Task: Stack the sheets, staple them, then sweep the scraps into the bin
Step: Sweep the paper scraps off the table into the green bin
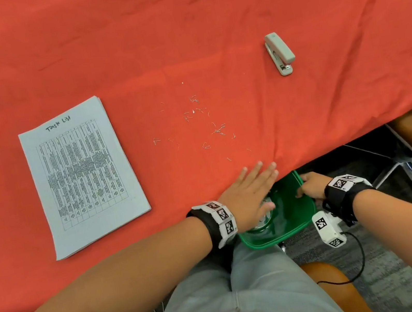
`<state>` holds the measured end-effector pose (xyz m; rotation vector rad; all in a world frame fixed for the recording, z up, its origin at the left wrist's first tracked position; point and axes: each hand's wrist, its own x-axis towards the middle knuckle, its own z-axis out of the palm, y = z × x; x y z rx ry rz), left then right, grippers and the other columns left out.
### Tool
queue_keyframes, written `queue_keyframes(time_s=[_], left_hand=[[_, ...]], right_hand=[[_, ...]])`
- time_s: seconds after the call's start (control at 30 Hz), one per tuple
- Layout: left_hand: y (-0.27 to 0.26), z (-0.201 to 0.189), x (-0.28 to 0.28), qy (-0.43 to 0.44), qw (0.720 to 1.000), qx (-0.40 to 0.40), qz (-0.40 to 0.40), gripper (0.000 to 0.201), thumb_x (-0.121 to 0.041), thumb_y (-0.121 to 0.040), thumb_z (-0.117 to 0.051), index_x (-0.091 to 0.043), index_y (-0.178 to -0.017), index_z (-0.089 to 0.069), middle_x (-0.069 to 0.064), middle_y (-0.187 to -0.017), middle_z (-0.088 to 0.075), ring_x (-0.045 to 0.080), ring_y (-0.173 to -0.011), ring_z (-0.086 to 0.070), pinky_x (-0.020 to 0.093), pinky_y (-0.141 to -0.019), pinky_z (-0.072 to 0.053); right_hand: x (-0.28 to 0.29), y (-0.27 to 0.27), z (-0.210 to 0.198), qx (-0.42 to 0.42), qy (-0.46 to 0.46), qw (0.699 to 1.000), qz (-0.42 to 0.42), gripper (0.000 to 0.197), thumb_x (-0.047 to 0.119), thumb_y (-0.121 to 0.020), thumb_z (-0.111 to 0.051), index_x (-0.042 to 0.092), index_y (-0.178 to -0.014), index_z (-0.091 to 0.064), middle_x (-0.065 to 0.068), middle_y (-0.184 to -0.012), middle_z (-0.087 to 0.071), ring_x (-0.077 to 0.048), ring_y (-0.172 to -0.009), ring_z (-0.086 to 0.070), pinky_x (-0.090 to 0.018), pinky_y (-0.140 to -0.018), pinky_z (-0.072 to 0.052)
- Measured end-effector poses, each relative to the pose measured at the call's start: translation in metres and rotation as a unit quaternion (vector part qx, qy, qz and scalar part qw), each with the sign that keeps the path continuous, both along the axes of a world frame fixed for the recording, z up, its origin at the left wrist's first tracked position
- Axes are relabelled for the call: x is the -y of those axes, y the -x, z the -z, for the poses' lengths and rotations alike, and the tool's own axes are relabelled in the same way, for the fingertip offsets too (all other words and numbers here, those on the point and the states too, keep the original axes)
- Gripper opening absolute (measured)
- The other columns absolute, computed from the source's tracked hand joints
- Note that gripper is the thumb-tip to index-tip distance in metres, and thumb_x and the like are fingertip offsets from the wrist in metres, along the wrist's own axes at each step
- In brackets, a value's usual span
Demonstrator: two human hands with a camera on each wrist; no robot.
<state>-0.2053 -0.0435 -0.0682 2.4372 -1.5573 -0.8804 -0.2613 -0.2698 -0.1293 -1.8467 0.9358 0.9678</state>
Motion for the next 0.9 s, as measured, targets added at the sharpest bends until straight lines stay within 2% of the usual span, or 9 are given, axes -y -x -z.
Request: queue_keyframes(time_s=[0.1, 0.2, 0.27, 0.33, 0.43, 0.57, 0.63, 0.8, 0.9], left_hand=[[-0.041, -0.013, -0.016, 0.014, 0.982, -0.003, -0.187, 0.069, -0.043, -0.101, -0.025, -0.016, -0.151, 0.014, 0.000, -0.157, 0.023, 0.019, -0.145, 0.021, 0.041, -0.120, 0.008], [-0.088, -0.011, -0.040, 0.009, 0.915, 0.021, -0.403, 0.072, -0.043, -0.100, -0.027, -0.007, -0.151, 0.009, 0.008, -0.159, 0.018, 0.025, -0.147, 0.018, 0.039, -0.119, 0.008], [-0.106, -0.003, -0.059, -0.011, 0.874, 0.034, -0.484, 0.075, -0.045, -0.100, -0.029, -0.002, -0.151, 0.006, 0.014, -0.159, 0.014, 0.029, -0.147, 0.015, 0.040, -0.118, 0.008], [-0.113, 0.006, -0.072, -0.031, 0.854, 0.040, -0.518, 0.078, -0.047, -0.099, -0.031, 0.000, -0.150, 0.005, 0.017, -0.159, 0.012, 0.032, -0.147, 0.012, 0.043, -0.119, 0.006], [-0.104, 0.013, -0.073, -0.056, 0.871, 0.032, -0.486, 0.082, -0.053, -0.097, -0.027, -0.003, -0.150, 0.010, 0.017, -0.158, 0.018, 0.031, -0.147, 0.016, 0.043, -0.120, 0.007], [-0.056, 0.009, -0.042, -0.049, 0.953, 0.009, -0.299, 0.084, -0.060, -0.094, -0.020, -0.009, -0.148, 0.019, 0.012, -0.154, 0.029, 0.027, -0.144, 0.024, 0.043, -0.119, 0.008], [-0.025, 0.006, -0.024, -0.053, 0.978, -0.020, -0.198, 0.086, -0.062, -0.093, -0.021, -0.011, -0.147, 0.023, 0.010, -0.152, 0.034, 0.026, -0.142, 0.027, 0.046, -0.119, 0.007], [0.018, -0.004, -0.001, -0.053, 0.995, -0.079, -0.042, 0.083, -0.057, -0.097, -0.026, -0.008, -0.150, 0.016, 0.009, -0.156, 0.028, 0.022, -0.145, 0.024, 0.045, -0.122, 0.001], [-0.003, -0.017, -0.001, -0.009, 0.996, -0.065, -0.062, 0.077, -0.054, -0.098, -0.026, -0.014, -0.151, 0.012, 0.003, -0.157, 0.024, 0.019, -0.145, 0.022, 0.041, -0.121, 0.005]], right_hand=[[0.002, -0.001, 0.002, -0.002, 0.004, 1.000, -0.005, 0.019, -0.009, -0.079, -0.059, 0.009, -0.082, -0.061, -0.027, -0.094, -0.069, -0.040, -0.085, -0.068, -0.053, -0.083, -0.055], [0.003, -0.003, 0.002, -0.007, 0.014, 1.000, -0.015, 0.017, -0.008, -0.079, -0.060, 0.007, -0.085, -0.063, -0.029, -0.095, -0.069, -0.041, -0.087, -0.068, -0.051, -0.082, -0.056], [0.002, -0.005, -0.001, -0.007, 0.023, 1.000, -0.020, 0.015, -0.006, -0.080, -0.060, 0.005, -0.089, -0.063, -0.025, -0.091, -0.069, -0.037, -0.081, -0.068, -0.041, -0.073, -0.058], [0.002, -0.005, -0.001, -0.006, 0.033, 0.999, -0.020, 0.015, -0.006, -0.081, -0.060, 0.005, -0.091, -0.062, -0.021, -0.085, -0.066, -0.033, -0.074, -0.065, -0.038, -0.068, -0.055], [0.003, -0.005, 0.003, -0.008, 0.027, 0.999, -0.021, 0.014, -0.005, -0.079, -0.061, 0.008, -0.085, -0.062, -0.023, -0.088, -0.068, -0.040, -0.085, -0.068, -0.049, -0.079, -0.057], [0.003, -0.004, 0.007, -0.014, 0.018, 1.000, -0.011, 0.016, -0.008, -0.079, -0.059, 0.008, -0.082, -0.060, -0.019, -0.082, -0.065, -0.038, -0.081, -0.065, -0.052, -0.079, -0.055], [0.003, -0.003, 0.009, -0.013, 0.010, 1.000, -0.011, 0.016, -0.008, -0.079, -0.059, 0.008, -0.083, -0.061, -0.021, -0.084, -0.066, -0.038, -0.082, -0.066, -0.054, -0.081, -0.056], [0.002, -0.004, 0.004, -0.009, 0.007, 1.000, -0.009, 0.022, -0.009, -0.079, -0.060, 0.002, -0.097, -0.064, -0.029, -0.101, -0.068, -0.043, -0.093, -0.067, -0.052, -0.084, -0.055], [0.003, -0.003, 0.004, -0.006, 0.009, 1.000, -0.002, 0.027, -0.010, -0.079, -0.059, -0.004, -0.104, -0.063, -0.030, -0.104, -0.067, -0.043, -0.096, -0.066, -0.049, -0.086, -0.055]])
